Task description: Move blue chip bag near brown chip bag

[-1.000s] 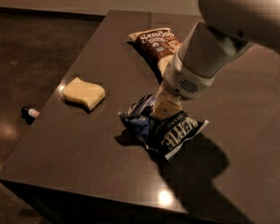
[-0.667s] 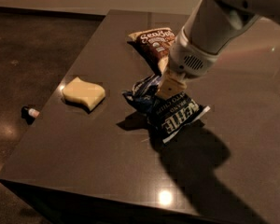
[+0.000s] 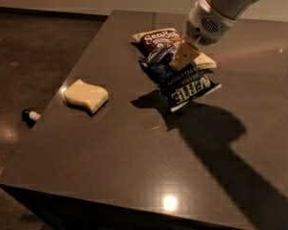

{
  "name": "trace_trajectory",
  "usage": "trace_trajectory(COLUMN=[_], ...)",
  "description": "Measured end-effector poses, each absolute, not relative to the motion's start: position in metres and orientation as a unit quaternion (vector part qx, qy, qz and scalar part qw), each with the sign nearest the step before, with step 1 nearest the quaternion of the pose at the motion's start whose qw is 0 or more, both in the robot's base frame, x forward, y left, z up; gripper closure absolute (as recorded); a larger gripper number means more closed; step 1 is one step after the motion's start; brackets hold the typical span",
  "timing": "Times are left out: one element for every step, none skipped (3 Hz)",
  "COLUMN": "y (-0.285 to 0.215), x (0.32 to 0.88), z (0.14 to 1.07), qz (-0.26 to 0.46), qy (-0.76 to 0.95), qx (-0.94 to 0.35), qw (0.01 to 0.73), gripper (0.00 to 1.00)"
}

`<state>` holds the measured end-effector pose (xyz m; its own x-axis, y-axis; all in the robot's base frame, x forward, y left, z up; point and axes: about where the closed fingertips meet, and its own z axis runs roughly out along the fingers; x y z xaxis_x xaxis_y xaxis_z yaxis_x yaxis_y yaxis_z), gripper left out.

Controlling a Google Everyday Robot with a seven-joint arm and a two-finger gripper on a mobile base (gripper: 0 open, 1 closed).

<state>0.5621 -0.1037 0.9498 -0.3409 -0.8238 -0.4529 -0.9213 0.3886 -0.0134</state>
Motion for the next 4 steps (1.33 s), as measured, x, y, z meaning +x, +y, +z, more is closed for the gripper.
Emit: trace_trajectory(y=[-0.123, -0.141, -0.138, -0.136], x=[0.593, 0.607, 0.608, 0.61], z=[0.949, 0.944, 0.943, 0.941], qz=[0.114, 0.104, 0.105, 0.105], qy=[0.826, 0.839, 0.837, 0.837], qx=[-0.514, -0.495, -0.496, -0.497], qw=[0.2, 0.202, 0.203, 0.204], gripper=[0.82, 0.59, 0.35, 0.12])
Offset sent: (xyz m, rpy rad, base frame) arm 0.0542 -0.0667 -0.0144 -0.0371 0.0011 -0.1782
